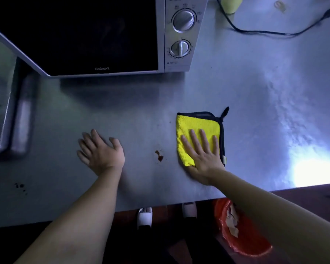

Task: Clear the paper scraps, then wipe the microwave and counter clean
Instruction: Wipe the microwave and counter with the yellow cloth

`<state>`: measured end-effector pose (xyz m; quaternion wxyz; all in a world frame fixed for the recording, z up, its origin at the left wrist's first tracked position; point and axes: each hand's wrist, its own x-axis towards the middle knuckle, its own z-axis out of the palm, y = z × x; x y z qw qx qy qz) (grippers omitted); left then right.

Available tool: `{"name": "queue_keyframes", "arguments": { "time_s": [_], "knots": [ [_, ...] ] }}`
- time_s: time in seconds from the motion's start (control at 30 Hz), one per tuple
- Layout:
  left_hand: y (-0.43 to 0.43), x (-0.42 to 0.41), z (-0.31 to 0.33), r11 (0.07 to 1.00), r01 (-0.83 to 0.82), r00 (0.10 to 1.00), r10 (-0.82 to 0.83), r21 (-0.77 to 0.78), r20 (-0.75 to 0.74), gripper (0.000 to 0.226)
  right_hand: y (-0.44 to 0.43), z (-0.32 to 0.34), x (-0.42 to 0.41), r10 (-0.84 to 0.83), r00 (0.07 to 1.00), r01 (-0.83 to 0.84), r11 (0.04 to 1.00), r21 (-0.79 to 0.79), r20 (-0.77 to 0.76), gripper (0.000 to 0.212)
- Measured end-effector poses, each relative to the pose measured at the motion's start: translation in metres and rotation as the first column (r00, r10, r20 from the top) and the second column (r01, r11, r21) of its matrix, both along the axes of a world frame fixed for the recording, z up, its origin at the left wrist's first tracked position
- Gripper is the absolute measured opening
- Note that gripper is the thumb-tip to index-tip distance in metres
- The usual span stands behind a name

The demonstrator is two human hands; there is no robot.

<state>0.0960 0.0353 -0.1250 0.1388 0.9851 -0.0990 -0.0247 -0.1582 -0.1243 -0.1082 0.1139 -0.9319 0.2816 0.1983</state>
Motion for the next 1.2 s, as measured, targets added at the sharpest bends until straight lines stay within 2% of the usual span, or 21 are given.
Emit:
{"name": "queue_keyframes", "arguments": {
  "time_s": [0.17, 0.4, 0.5, 0.57, 0.6, 0.63, 0.67, 0.7, 0.73, 0.77, 0.8, 0.87, 0.9, 0.93, 0.97, 1.0, 1.07, 1.13, 1.17, 1.2],
  "knots": [
    [0.004, 0.001, -0.002, 1.000, 0.013, 0.999, -0.014, -0.019, -0.041, 0.069, 0.049, 0.009, -0.030, -0.076, 0.995, 0.079, 0.996, 0.034, -0.069, 0.087],
    [0.005, 0.004, 0.001, 0.995, 0.031, 0.992, -0.042, -0.090, -0.115, 0.071, 0.132, 0.014, -0.053, -0.295, 0.951, 0.304, 0.945, 0.121, -0.091, 0.088],
    [0.008, 0.005, 0.003, 0.994, 0.042, 0.987, -0.056, -0.096, -0.153, 0.072, 0.151, 0.026, -0.053, -0.366, 0.923, 0.384, 0.892, 0.239, -0.120, 0.073],
    [0.010, 0.006, 0.005, 0.993, 0.053, 0.982, -0.070, -0.103, -0.176, 0.074, 0.155, 0.043, -0.048, -0.463, 0.877, 0.474, 0.787, 0.395, -0.129, 0.061],
    [0.010, 0.006, 0.006, 0.992, 0.056, 0.980, -0.076, -0.111, -0.184, 0.074, 0.153, 0.055, -0.044, -0.563, 0.817, 0.540, 0.667, 0.513, -0.128, 0.054],
    [0.010, 0.007, 0.006, 0.991, 0.056, 0.979, -0.078, -0.119, -0.189, 0.075, 0.150, 0.069, -0.040, -0.708, 0.694, 0.593, 0.459, 0.661, -0.132, 0.048],
    [0.011, 0.007, 0.006, 0.991, 0.053, 0.978, -0.077, -0.127, -0.192, 0.076, 0.145, 0.084, -0.038, -0.851, 0.495, 0.583, 0.174, 0.794, -0.177, 0.043],
    [0.011, 0.008, 0.006, 0.990, 0.052, 0.978, -0.078, -0.133, -0.195, 0.076, 0.138, 0.097, -0.038, -0.935, 0.259, 0.489, -0.090, 0.868, -0.243, 0.044],
    [0.012, 0.008, 0.006, 0.989, 0.052, 0.977, -0.079, -0.138, -0.196, 0.077, 0.129, 0.109, -0.041, -0.956, 0.049, 0.378, -0.250, 0.891, -0.289, 0.048],
    [0.012, 0.008, 0.006, 0.989, 0.052, 0.977, -0.080, -0.142, -0.196, 0.077, 0.118, 0.118, -0.047, -0.947, -0.106, 0.289, -0.320, 0.902, -0.302, 0.053],
    [0.012, 0.008, 0.006, 0.988, 0.053, 0.978, -0.080, -0.144, -0.194, 0.077, 0.107, 0.125, -0.052, -0.934, -0.225, 0.233, -0.327, 0.916, -0.276, 0.056],
    [0.012, 0.008, 0.005, 0.988, 0.052, 0.980, -0.078, -0.146, -0.185, 0.077, 0.084, 0.134, -0.054, -0.907, -0.403, 0.217, -0.221, 0.951, -0.119, 0.050],
    [0.012, 0.009, 0.004, 0.988, 0.050, 0.980, -0.076, -0.143, -0.182, 0.077, 0.075, 0.134, -0.054, -0.885, -0.466, 0.255, -0.150, 0.955, -0.015, 0.046],
    [0.012, 0.009, 0.002, 0.989, 0.053, 0.981, -0.077, -0.135, -0.180, 0.077, 0.069, 0.134, -0.051, -0.869, -0.482, 0.327, -0.060, 0.943, 0.112, 0.041],
    [0.011, 0.009, 0.001, 0.991, 0.060, 0.981, -0.081, -0.123, -0.176, 0.077, 0.065, 0.134, -0.047, -0.863, -0.430, 0.435, 0.058, 0.899, 0.264, 0.034],
    [0.011, 0.009, 0.000, 0.992, 0.067, 0.981, -0.086, -0.111, -0.171, 0.078, 0.065, 0.133, -0.041, -0.852, -0.322, 0.536, 0.195, 0.821, 0.413, 0.029],
    [0.011, 0.009, -0.002, 0.992, 0.065, 0.984, -0.081, -0.105, -0.160, 0.078, 0.067, 0.116, -0.035, -0.774, 0.010, 0.673, 0.473, 0.568, 0.633, 0.032],
    [0.010, 0.009, -0.004, 0.993, 0.059, 0.987, -0.074, -0.103, -0.145, 0.078, 0.068, 0.087, -0.027, -0.681, 0.314, 0.732, 0.617, 0.288, 0.661, 0.045],
    [0.009, 0.008, -0.004, 0.993, 0.058, 0.988, -0.071, -0.099, -0.140, 0.078, 0.068, 0.072, -0.021, -0.676, 0.402, 0.724, 0.647, 0.237, 0.617, 0.050],
    [0.008, 0.008, -0.004, 0.994, 0.055, 0.988, -0.067, -0.095, -0.135, 0.079, 0.068, 0.056, -0.011, -0.714, 0.460, 0.717, 0.649, 0.254, 0.528, 0.052]
  ]
}}
